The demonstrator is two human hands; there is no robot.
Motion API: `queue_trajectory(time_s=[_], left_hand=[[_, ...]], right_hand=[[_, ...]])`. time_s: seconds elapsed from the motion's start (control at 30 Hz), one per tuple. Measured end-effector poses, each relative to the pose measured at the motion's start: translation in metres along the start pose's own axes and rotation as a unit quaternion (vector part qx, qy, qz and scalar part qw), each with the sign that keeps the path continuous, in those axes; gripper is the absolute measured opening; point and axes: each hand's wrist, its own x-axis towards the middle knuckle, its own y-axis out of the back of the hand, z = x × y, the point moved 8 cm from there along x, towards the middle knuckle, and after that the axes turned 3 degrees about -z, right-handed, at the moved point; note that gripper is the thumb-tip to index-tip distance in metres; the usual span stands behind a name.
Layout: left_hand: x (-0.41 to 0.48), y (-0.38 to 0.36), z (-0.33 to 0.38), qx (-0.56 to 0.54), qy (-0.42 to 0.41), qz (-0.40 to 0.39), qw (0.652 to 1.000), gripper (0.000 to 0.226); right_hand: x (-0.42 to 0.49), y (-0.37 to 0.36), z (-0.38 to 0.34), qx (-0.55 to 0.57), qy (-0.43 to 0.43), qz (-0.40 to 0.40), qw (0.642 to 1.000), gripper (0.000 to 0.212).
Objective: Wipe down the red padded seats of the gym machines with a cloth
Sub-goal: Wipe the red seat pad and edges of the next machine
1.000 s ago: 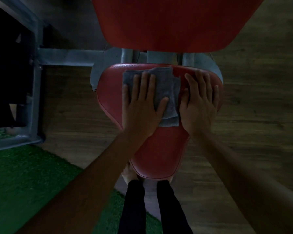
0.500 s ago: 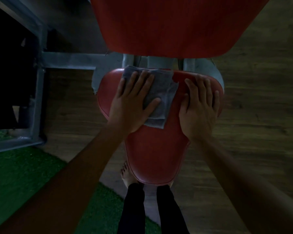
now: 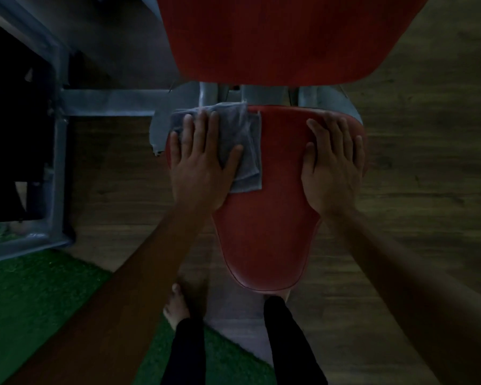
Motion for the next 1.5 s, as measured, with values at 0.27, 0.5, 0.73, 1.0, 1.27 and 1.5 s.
queue_trajectory(time_s=[0.27,0.5,0.73,1.0,1.27,1.5], left_hand=[[-0.018,-0.002,-0.004,-0.007,-0.177,-0.034,0.984,0.078],[-0.005,-0.001,-0.013,-0.003,-0.180,-0.008,0.984,0.083],[-0.005,-0.006,-0.008,-0.022,-0.199,0.053,0.978,0.078],[-0.003,0.000,-0.011,-0.055,-0.241,0.127,0.961,0.074],[0.021,0.007,-0.057,-0.300,-0.260,0.131,0.909,0.054],[0.034,-0.039,-0.085,-0.746,-0.132,-0.089,0.646,0.055]], right_hand=[[-0.009,0.006,-0.036,0.011,-0.112,-0.069,0.991,0.050],[-0.046,-0.010,-0.076,0.053,-0.159,-0.025,0.986,0.049],[-0.047,-0.011,-0.086,0.050,-0.185,0.019,0.981,0.050],[-0.042,-0.016,-0.090,-0.011,-0.136,0.000,0.991,0.046],[-0.067,-0.013,-0.124,-0.080,-0.081,0.002,0.993,0.047],[-0.045,-0.030,-0.103,-0.064,-0.105,-0.008,0.992,0.055]])
